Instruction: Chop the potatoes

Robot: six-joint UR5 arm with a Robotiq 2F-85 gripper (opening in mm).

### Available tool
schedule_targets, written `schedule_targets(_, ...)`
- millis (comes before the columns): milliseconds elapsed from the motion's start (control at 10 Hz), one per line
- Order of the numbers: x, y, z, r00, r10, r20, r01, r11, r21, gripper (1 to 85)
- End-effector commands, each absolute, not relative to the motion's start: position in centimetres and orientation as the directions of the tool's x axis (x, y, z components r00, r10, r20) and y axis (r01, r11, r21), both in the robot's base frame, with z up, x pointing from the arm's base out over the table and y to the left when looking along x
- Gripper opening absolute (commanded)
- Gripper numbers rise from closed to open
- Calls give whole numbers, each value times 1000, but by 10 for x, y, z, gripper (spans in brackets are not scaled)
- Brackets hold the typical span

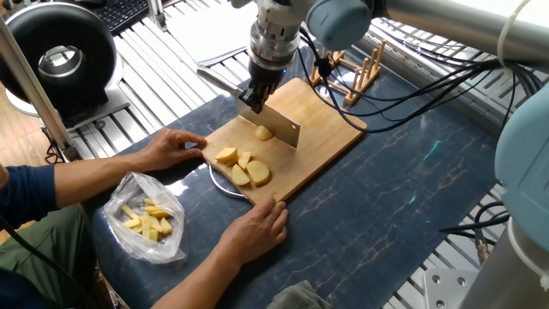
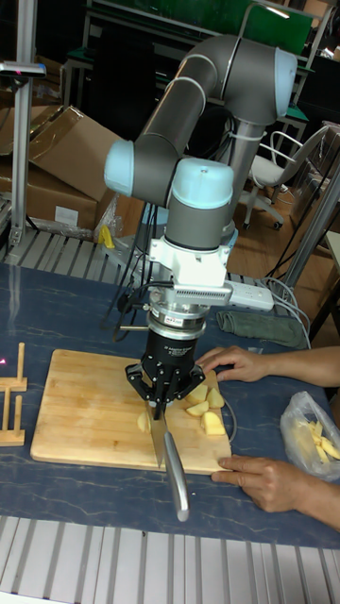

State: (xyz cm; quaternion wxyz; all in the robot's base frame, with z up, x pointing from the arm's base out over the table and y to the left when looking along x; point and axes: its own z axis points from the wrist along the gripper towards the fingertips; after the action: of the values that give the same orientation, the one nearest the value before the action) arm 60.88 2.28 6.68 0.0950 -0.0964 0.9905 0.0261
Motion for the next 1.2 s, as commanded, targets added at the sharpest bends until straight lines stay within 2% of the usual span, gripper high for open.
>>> schedule_targets(0, 593, 20, 91, -971, -179, -160, -189, 981, 51, 10)
schedule_targets(500, 600, 38, 109, -979, -134, -155, -146, 987, 68, 10)
schedule_targets(1100, 613, 31, 89, -970, -160, -181, -171, 984, 45, 10)
